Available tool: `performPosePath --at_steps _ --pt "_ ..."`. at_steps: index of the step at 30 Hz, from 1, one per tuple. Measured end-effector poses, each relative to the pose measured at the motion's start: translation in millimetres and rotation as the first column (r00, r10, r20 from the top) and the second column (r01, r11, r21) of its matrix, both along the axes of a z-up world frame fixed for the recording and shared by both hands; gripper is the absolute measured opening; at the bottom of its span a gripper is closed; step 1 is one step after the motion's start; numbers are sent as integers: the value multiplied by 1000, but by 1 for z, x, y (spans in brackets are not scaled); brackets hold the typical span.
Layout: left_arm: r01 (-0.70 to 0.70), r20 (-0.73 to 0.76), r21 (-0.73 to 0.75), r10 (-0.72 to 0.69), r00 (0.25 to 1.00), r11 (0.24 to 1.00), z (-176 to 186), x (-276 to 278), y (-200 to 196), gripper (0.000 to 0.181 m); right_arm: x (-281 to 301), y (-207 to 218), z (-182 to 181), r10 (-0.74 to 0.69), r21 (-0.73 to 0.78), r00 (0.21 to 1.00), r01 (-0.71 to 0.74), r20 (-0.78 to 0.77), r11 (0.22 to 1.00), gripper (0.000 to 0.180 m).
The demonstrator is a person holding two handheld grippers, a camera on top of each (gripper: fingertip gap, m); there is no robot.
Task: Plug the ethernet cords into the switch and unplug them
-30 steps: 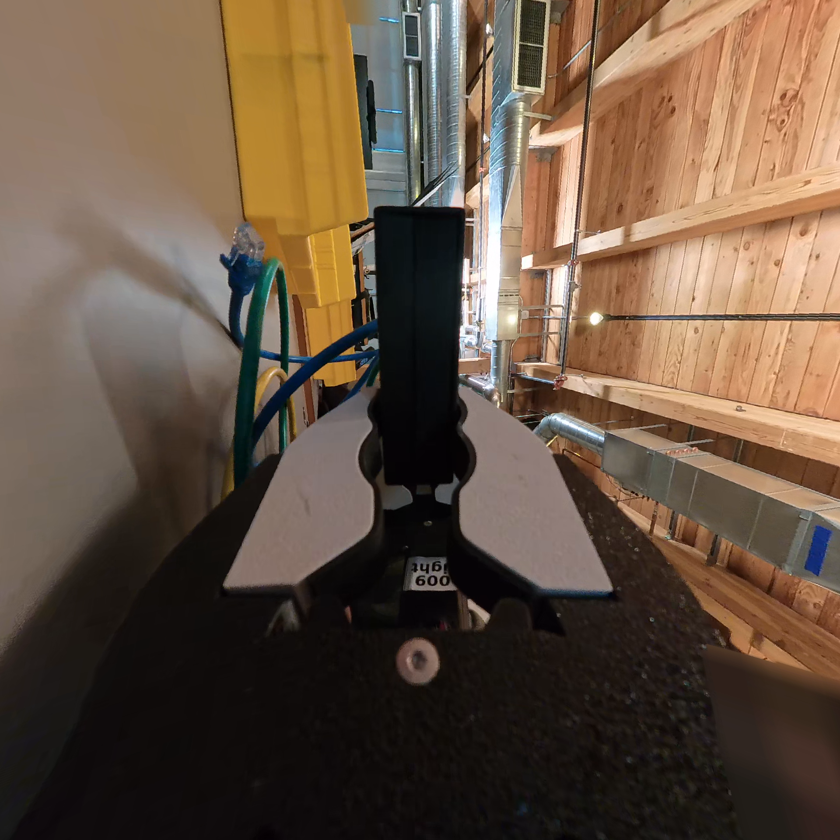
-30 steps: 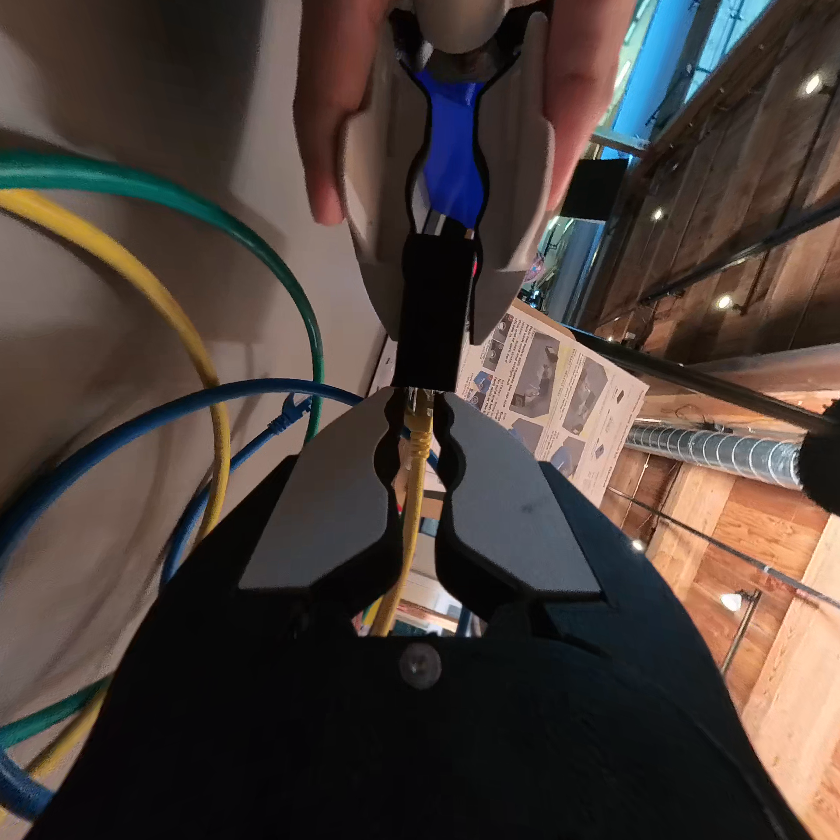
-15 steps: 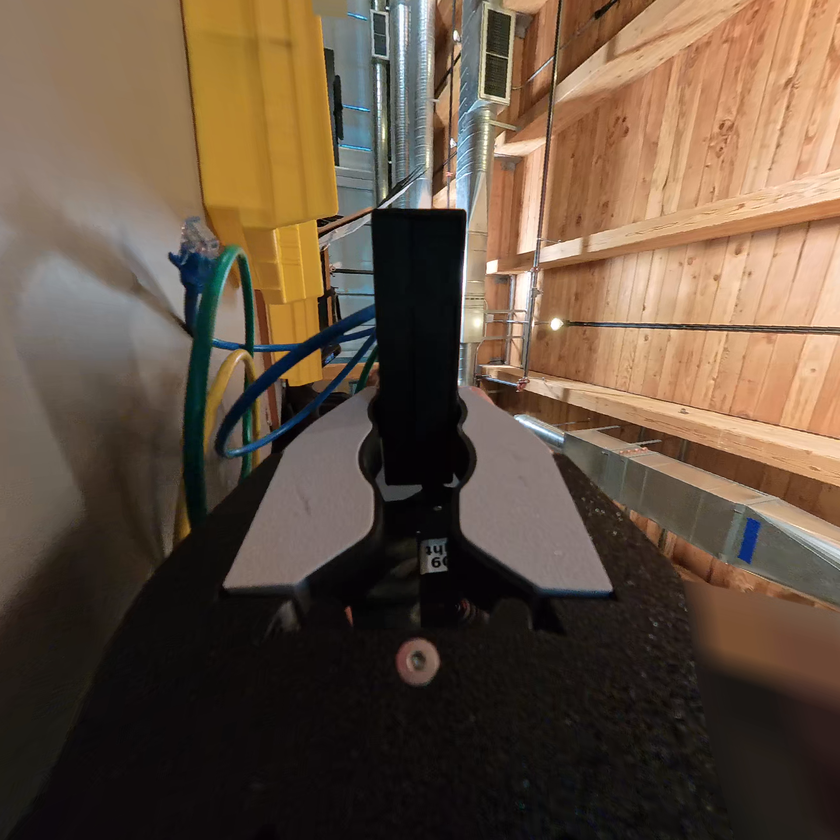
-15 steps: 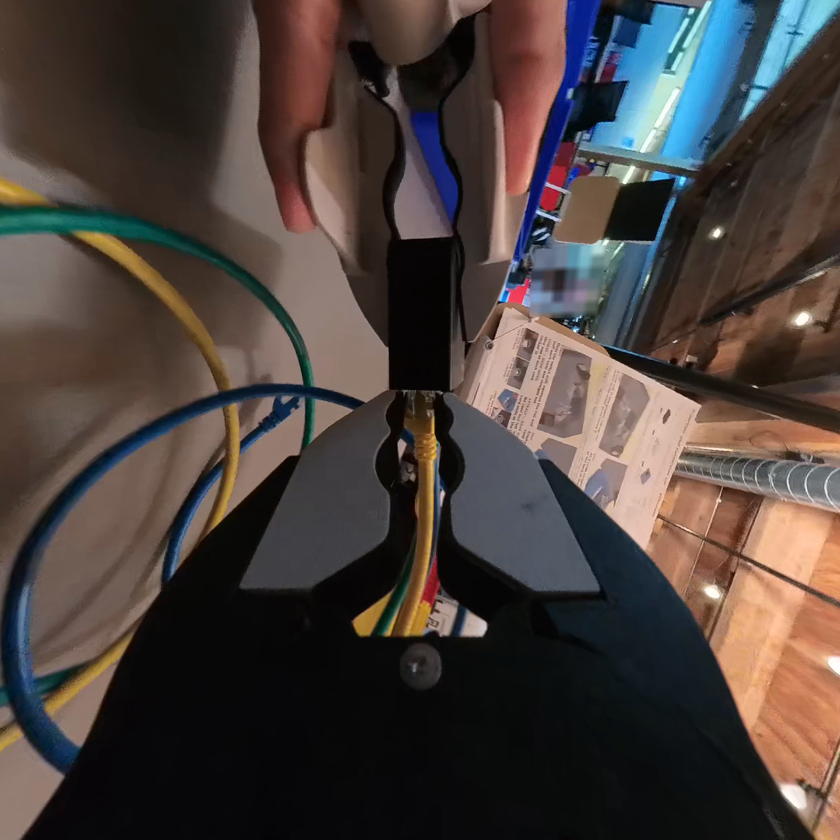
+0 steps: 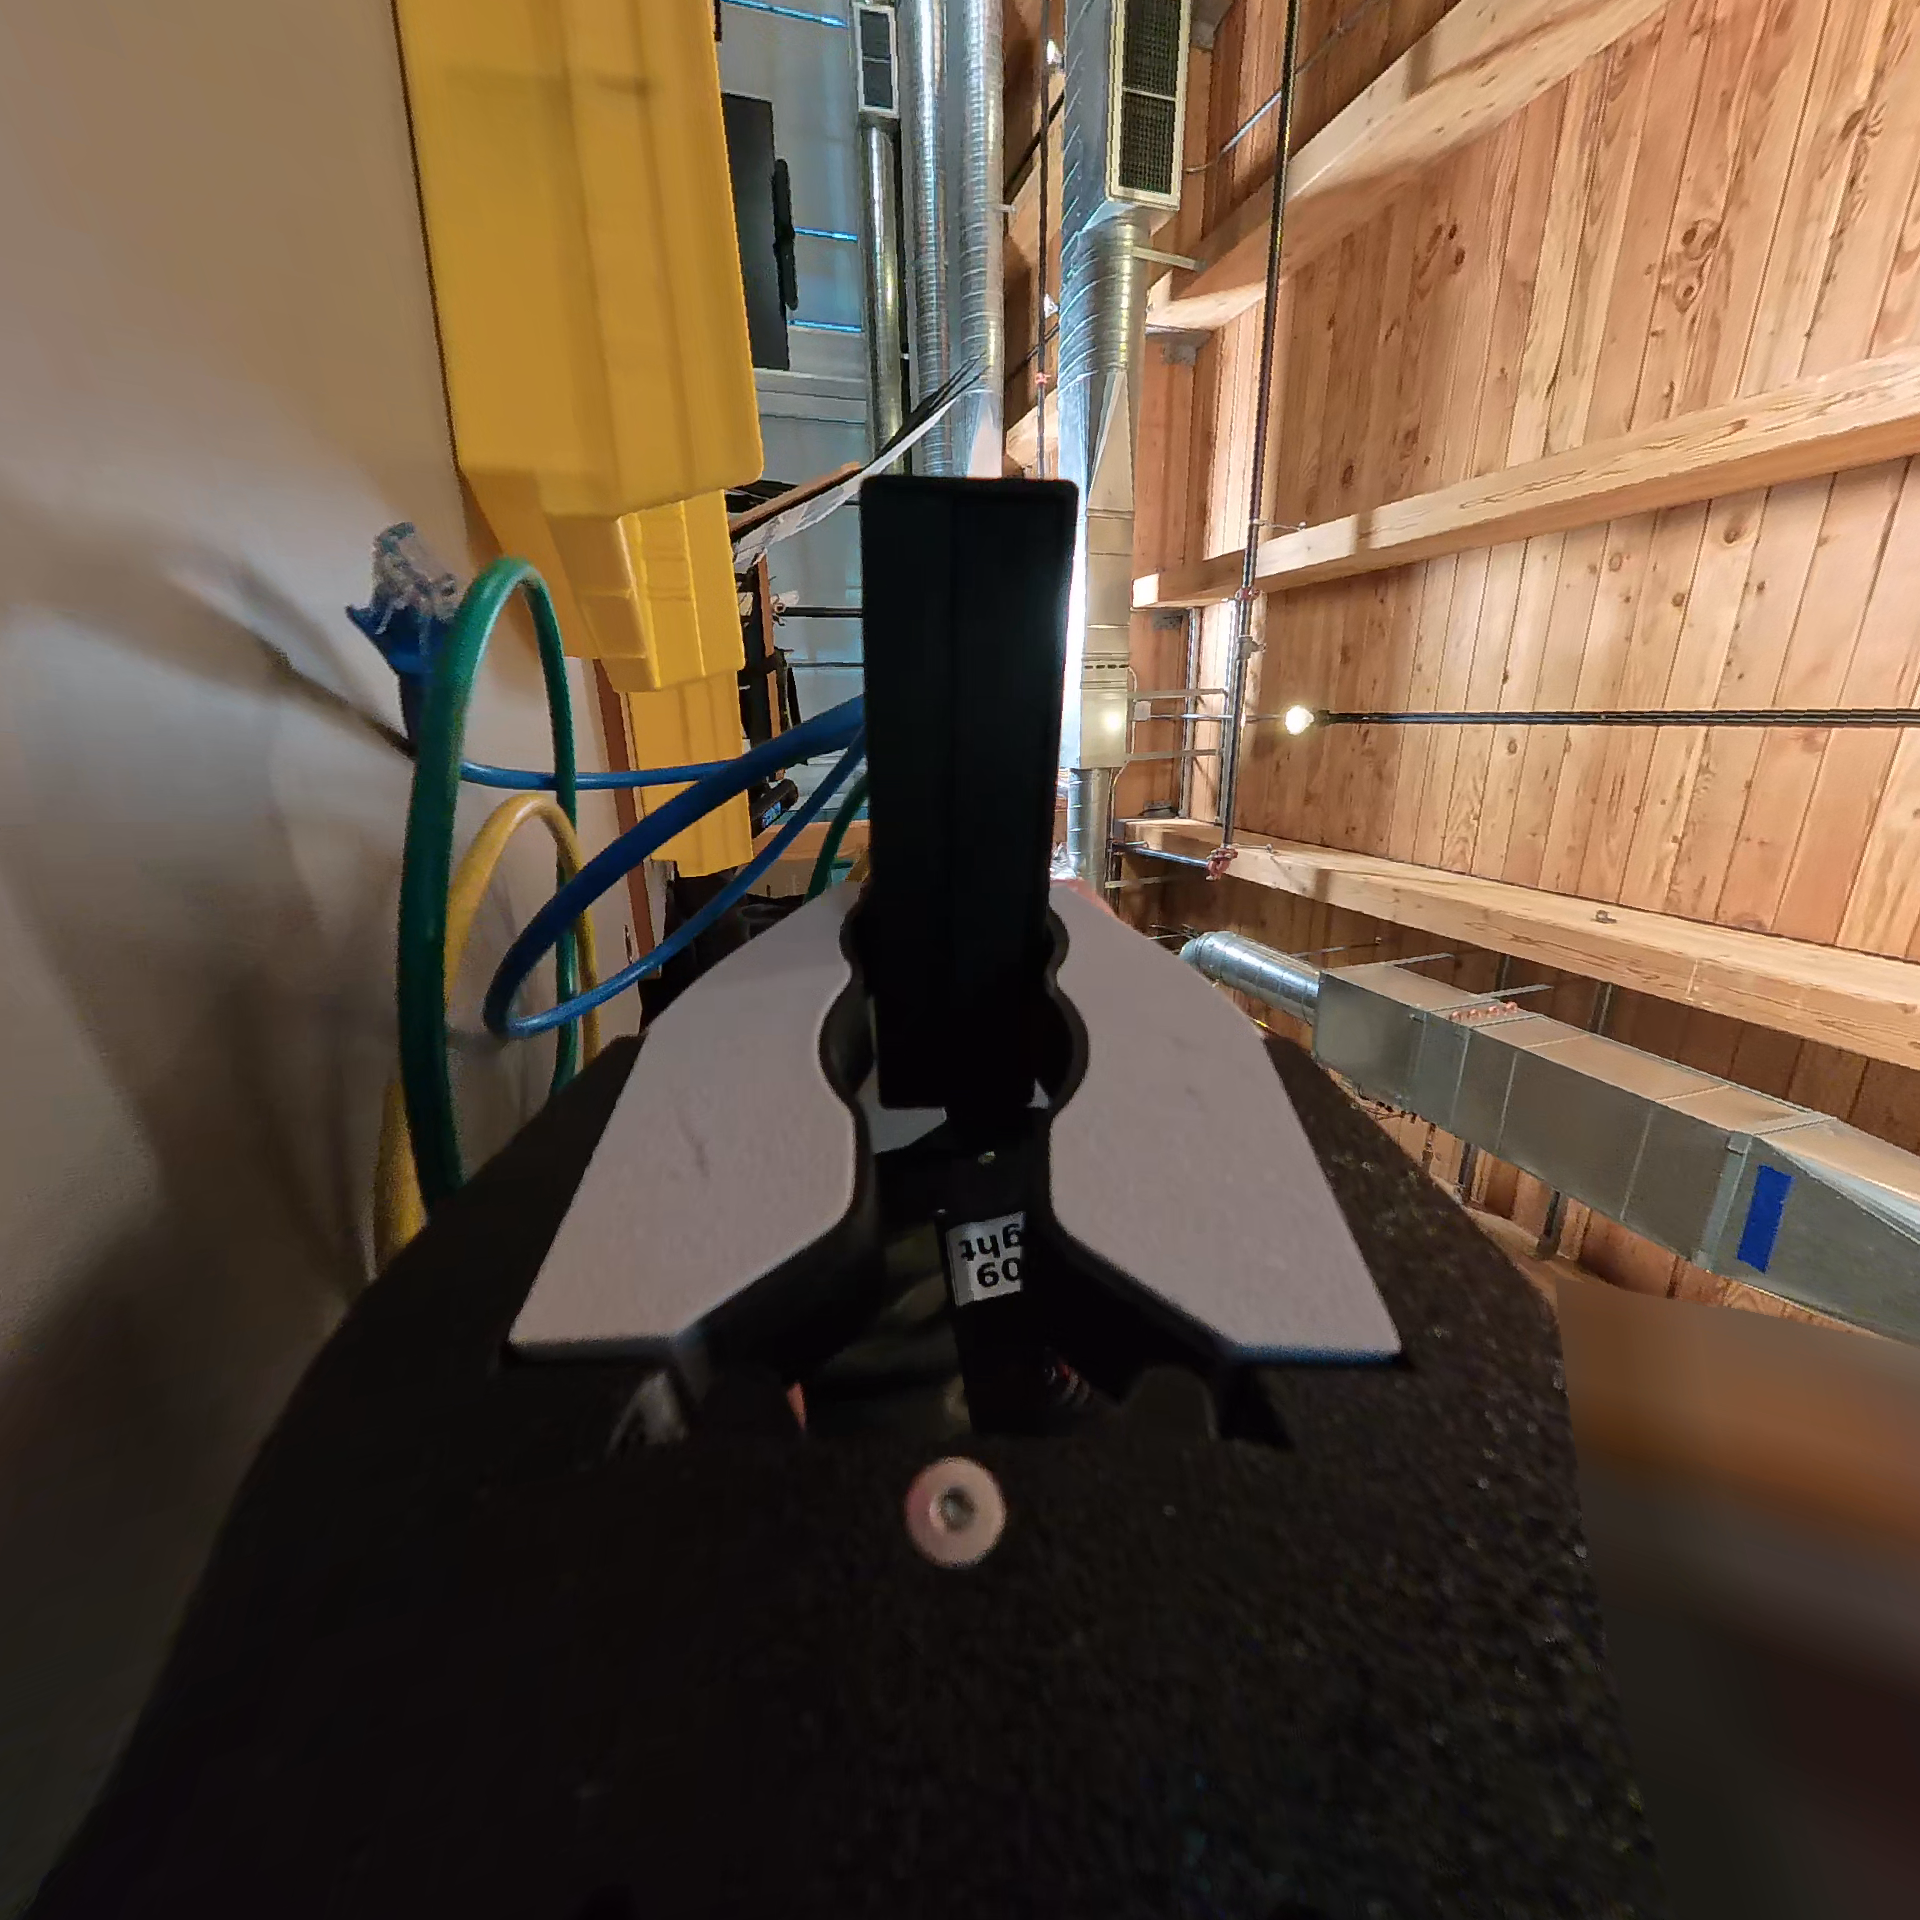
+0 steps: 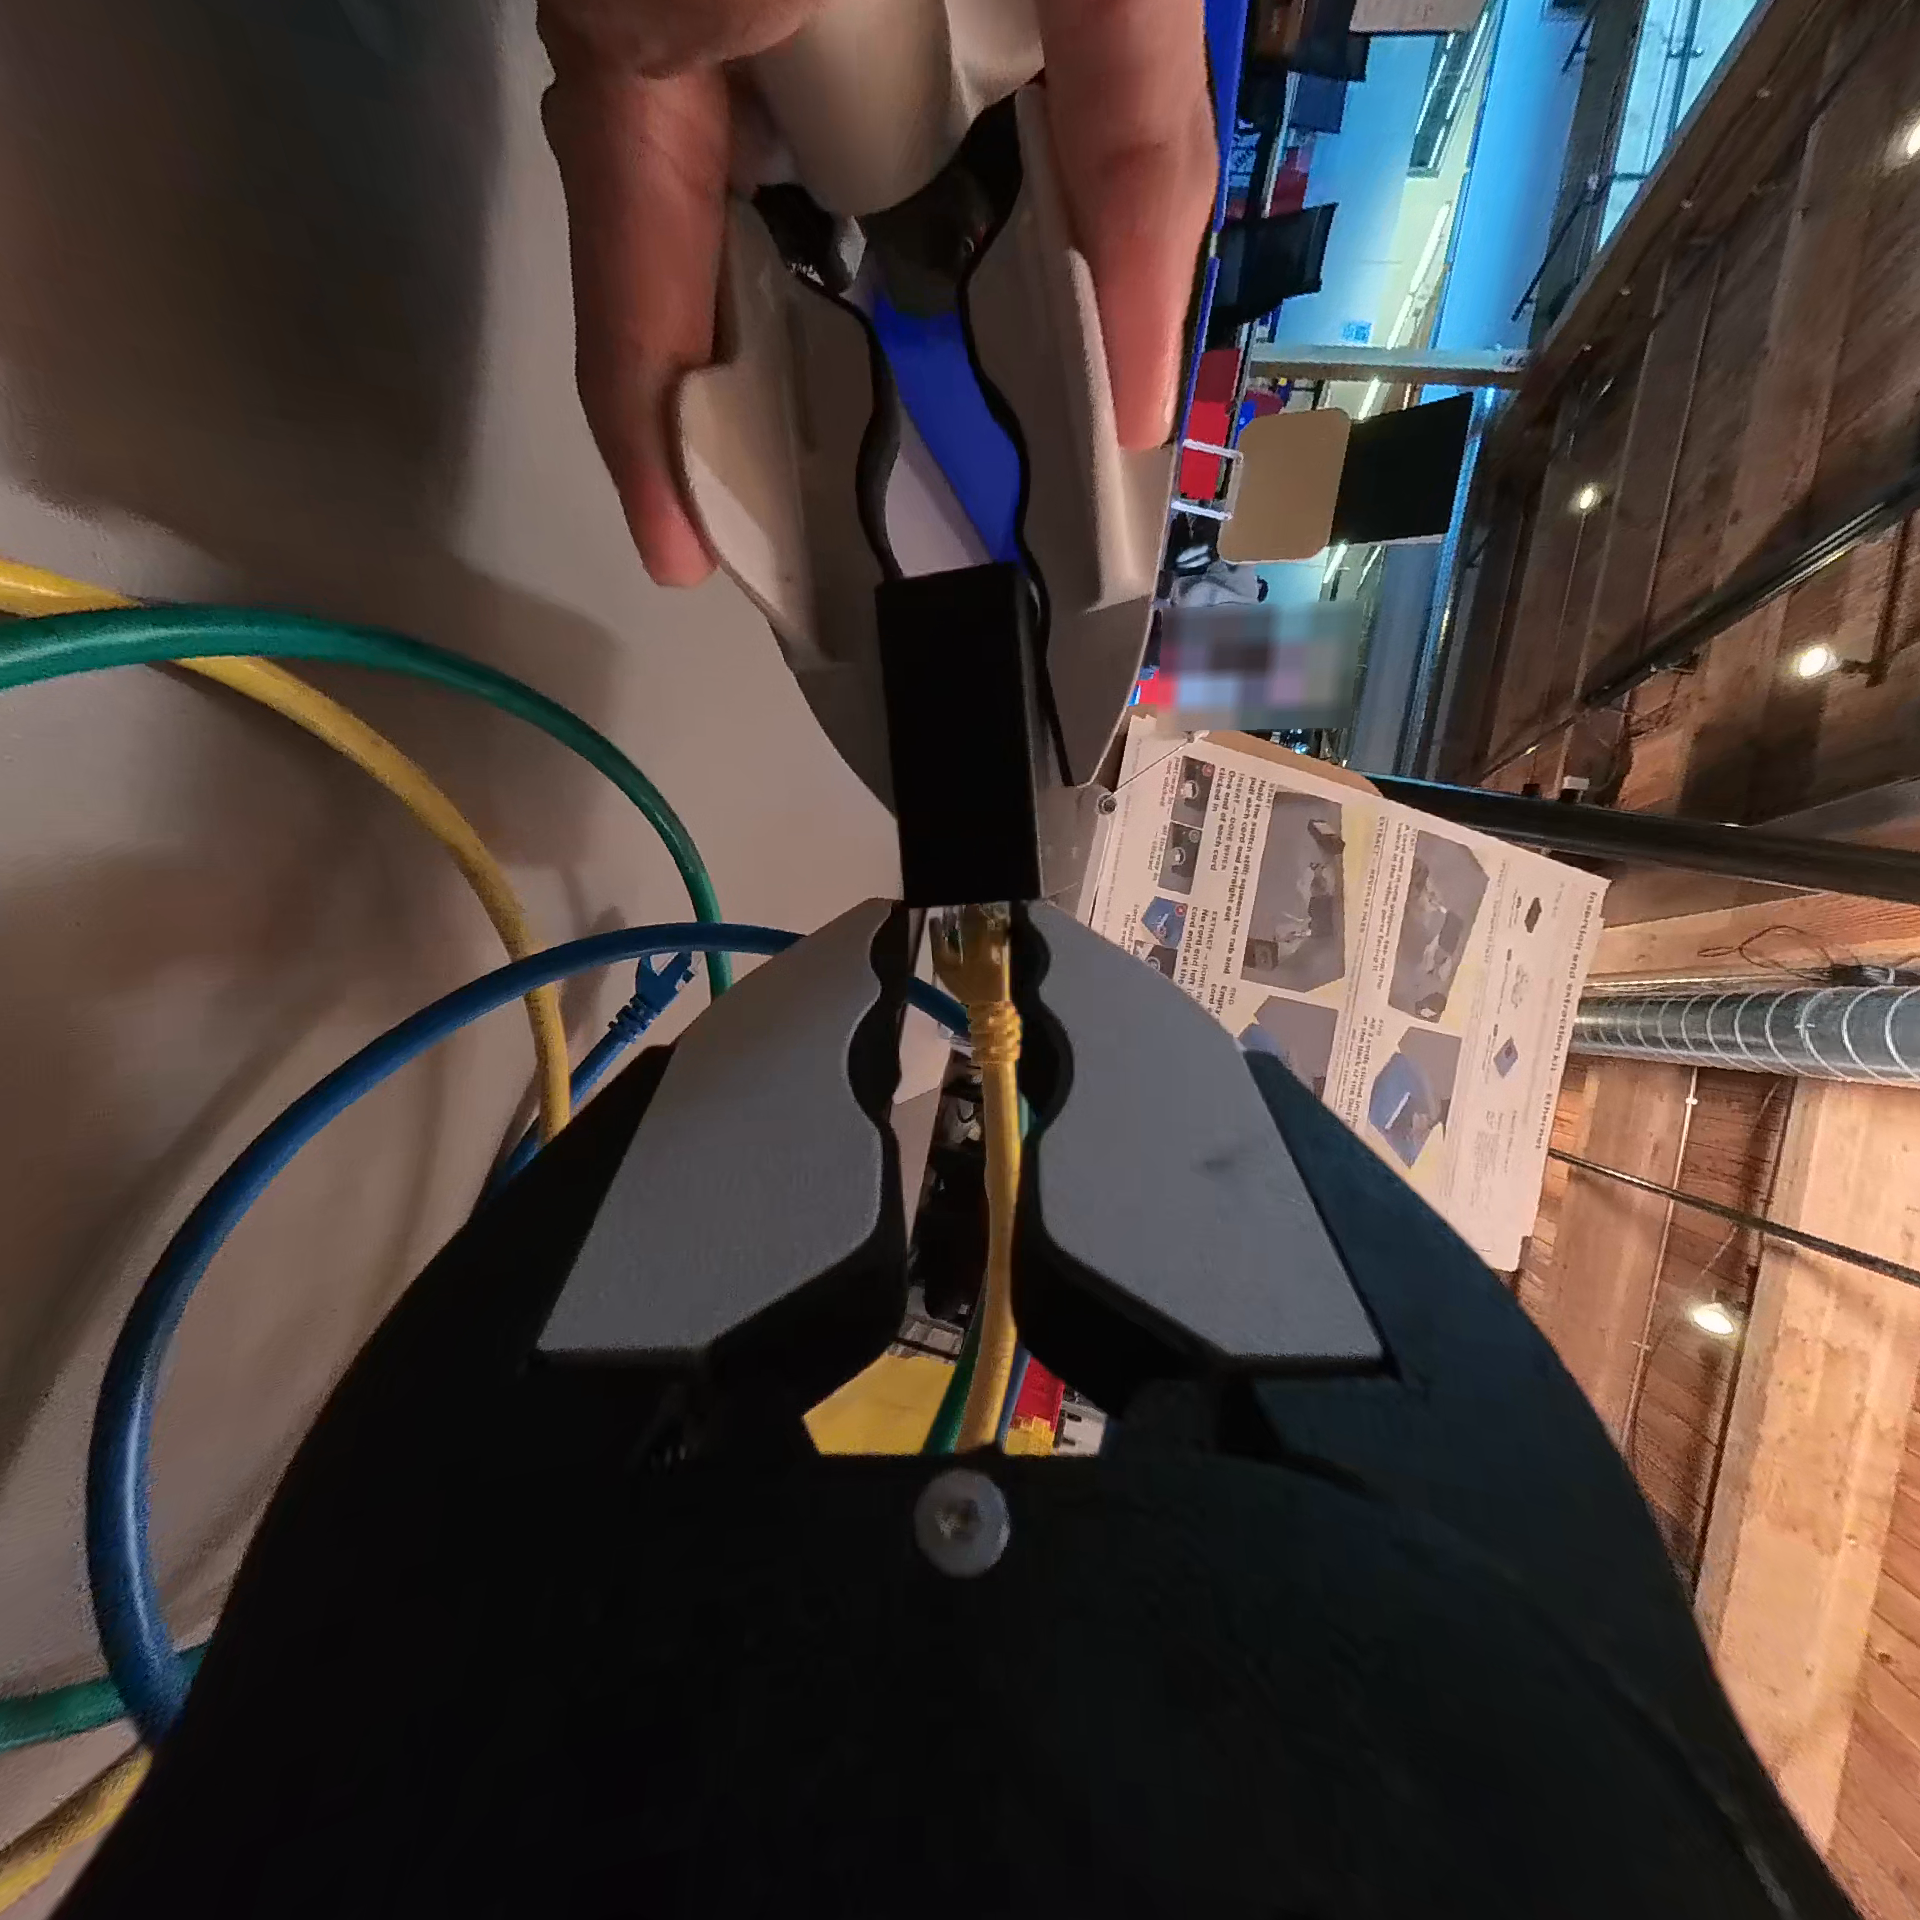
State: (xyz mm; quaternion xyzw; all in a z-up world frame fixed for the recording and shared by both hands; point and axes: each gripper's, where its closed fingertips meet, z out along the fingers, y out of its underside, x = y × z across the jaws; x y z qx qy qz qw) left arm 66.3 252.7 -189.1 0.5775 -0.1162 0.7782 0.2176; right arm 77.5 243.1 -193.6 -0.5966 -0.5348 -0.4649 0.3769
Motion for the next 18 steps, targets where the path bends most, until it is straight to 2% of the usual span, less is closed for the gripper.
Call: performPosePath --at_steps 9,12,15,18 --pt "2 12 -18 -2 1000 1000 2 0 0 27 2 1 2 17 12 999 -17 49 1000 17" --pt "5 11 -13 -5 1000 1000 1 0 0 27 3 2 3 31 6 993 -32 114 999 14" --pt "4 14 -12 -4 1000 1000 2 -1 1 27 2 3 4 23 -3 997 -23 78 1000 14" --pt "2 15 0 -2 1000 1000 3 -1 1 28 4 5 5 25 19 991 -28 132 999 14"
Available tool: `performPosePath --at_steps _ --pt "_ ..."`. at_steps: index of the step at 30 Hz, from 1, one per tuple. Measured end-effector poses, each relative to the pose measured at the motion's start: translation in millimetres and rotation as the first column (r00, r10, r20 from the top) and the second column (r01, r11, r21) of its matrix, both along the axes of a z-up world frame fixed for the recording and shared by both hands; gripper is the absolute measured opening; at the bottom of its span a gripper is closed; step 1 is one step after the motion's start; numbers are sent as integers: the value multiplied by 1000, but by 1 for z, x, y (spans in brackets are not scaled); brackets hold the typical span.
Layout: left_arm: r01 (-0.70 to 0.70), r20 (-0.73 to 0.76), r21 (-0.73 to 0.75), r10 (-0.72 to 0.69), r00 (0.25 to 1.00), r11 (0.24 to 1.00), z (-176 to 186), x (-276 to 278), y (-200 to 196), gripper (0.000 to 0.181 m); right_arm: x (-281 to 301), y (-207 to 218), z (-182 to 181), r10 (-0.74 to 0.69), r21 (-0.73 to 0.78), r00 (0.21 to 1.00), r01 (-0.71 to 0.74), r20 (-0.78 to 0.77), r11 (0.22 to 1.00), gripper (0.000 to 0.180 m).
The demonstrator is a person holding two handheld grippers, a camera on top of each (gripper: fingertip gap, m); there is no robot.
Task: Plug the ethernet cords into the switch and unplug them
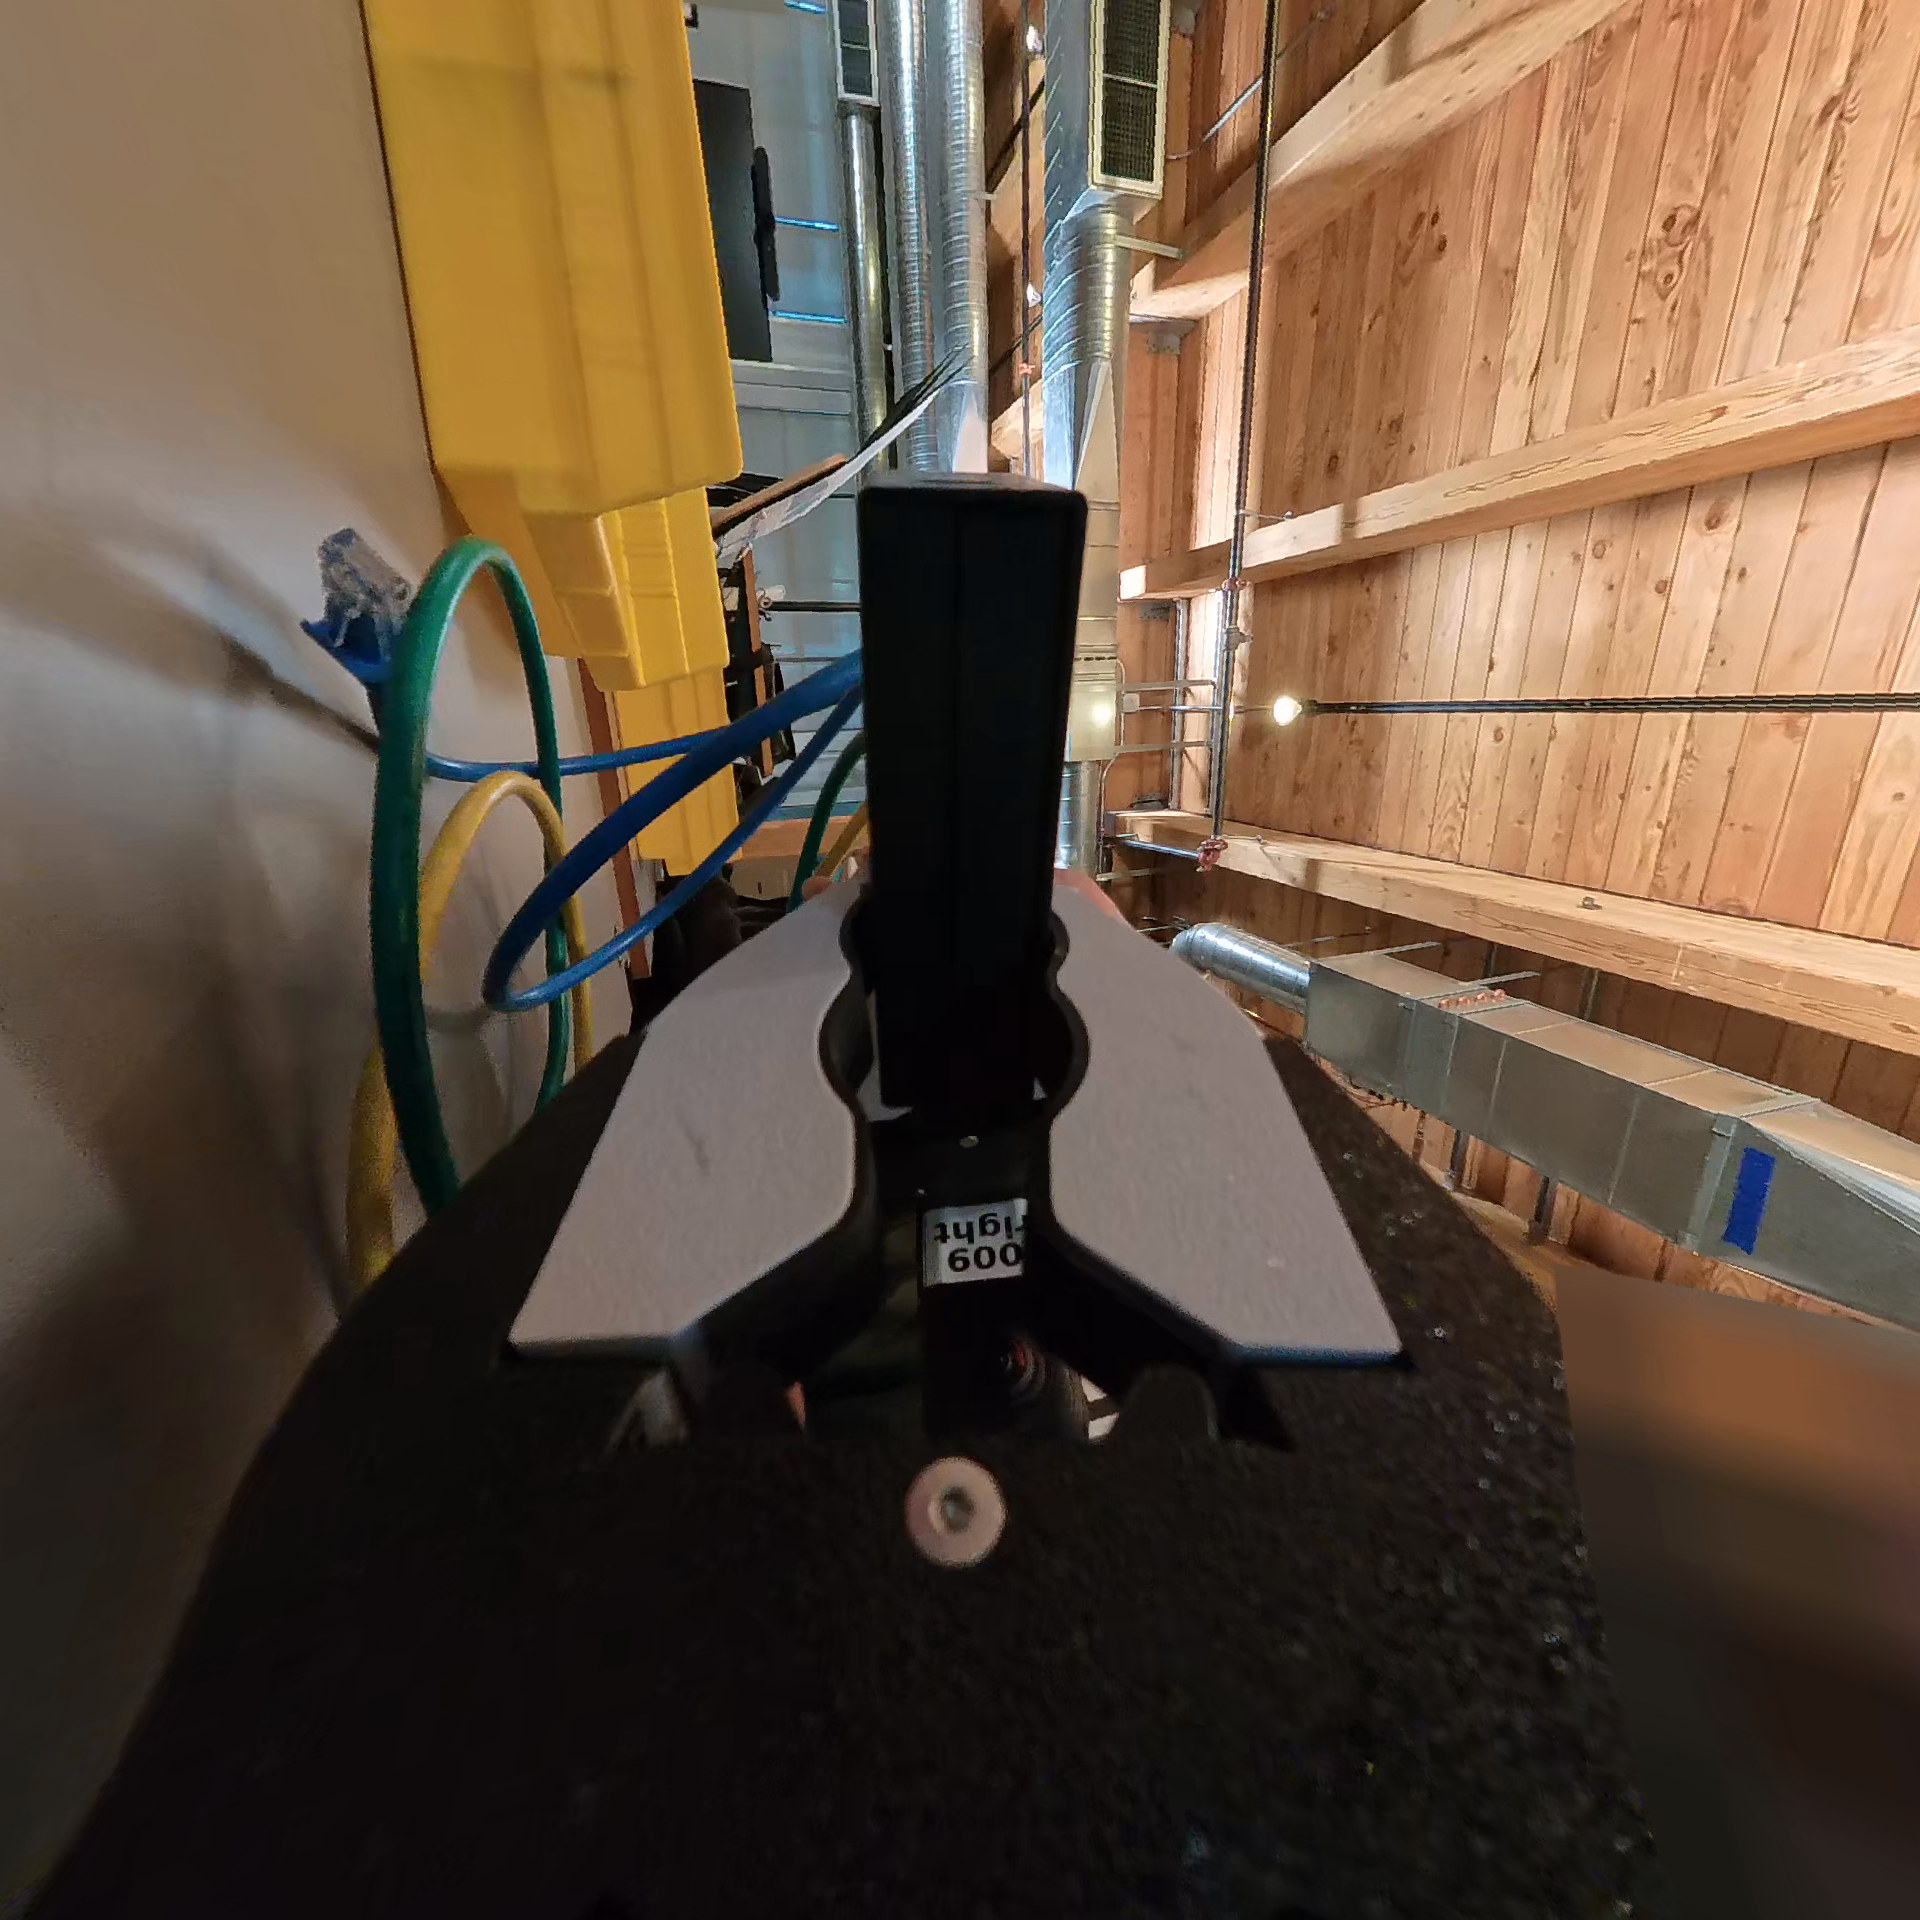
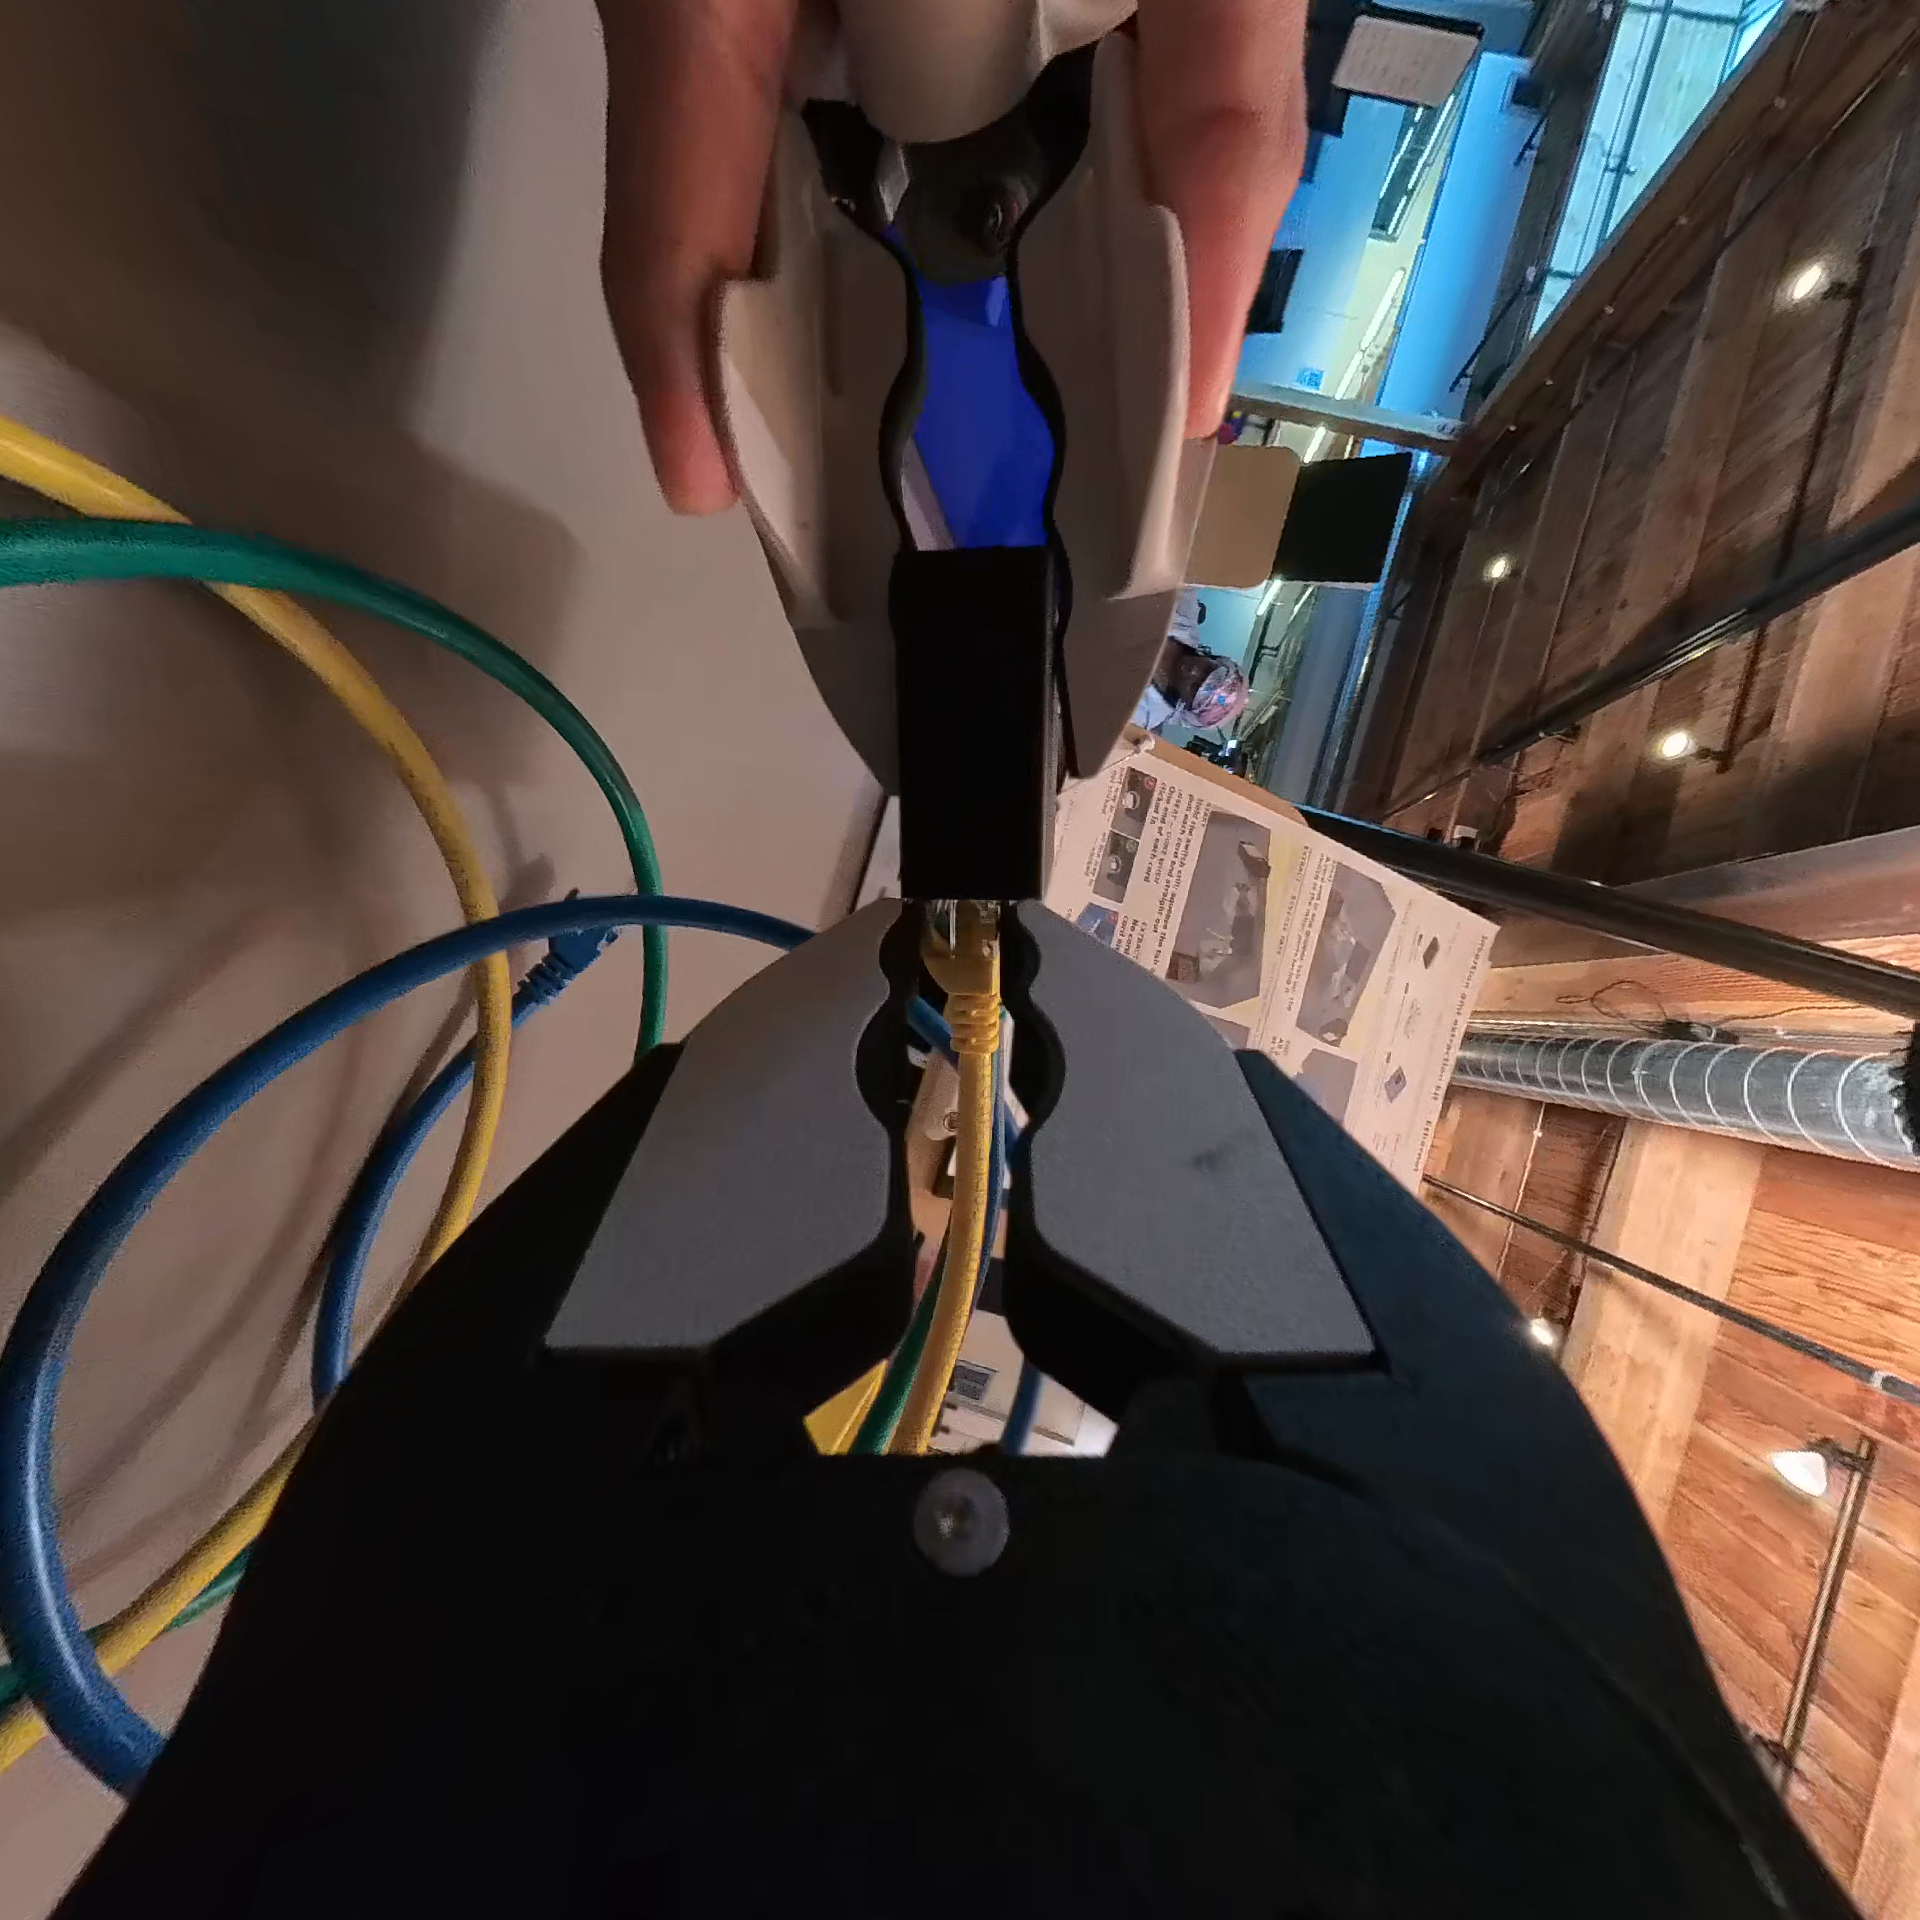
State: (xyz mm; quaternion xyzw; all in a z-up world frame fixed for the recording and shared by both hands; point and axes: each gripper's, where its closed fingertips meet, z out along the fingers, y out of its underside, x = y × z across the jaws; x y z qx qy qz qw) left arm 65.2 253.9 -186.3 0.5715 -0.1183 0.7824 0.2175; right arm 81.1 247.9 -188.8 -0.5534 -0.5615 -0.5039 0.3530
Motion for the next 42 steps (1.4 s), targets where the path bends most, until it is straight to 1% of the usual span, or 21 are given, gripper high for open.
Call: performPosePath --at_steps 3,7,9,12,14,19,26,28,32,42 --pt "-3 -3 -1 3 1000 1000 -1 0 1 27 1 1 -1 -19 5 999 19 -46 1000 14" --pt "-13 1 31 13 1000 999 -4 -1 2 27 -1 1 -3 -25 -11 999 25 20 1000 13" --pt "-49 -11 59 49 999 997 -10 1 5 27 -2 1 -8 -27 -29 995 30 98 999 13" --pt "-85 -45 99 90 995 991 -19 4 8 27 -2 2 -16 -37 -70 989 47 145 996 12" --pt "-71 -33 72 74 997 995 -20 4 8 28 -1 3 -15 -52 -76 989 63 140 995 13" --pt "-63 -79 57 68 995 996 -26 5 10 27 0 3 -22 -64 -114 980 87 190 990 12" --pt "-41 -70 3 41 997 999 -22 4 8 27 1 3 -16 -51 -151 982 79 181 985 12" --pt "-44 -70 3 44 997 999 -21 4 8 27 1 2 -16 -61 -159 985 87 159 983 12" --pt "-51 -66 13 52 996 999 -21 3 10 27 0 4 -16 -44 -160 984 72 173 984 12" --pt "-67 -46 12 68 997 998 -16 1 16 27 -3 10 -11 -32 -121 983 54 183 991 13"
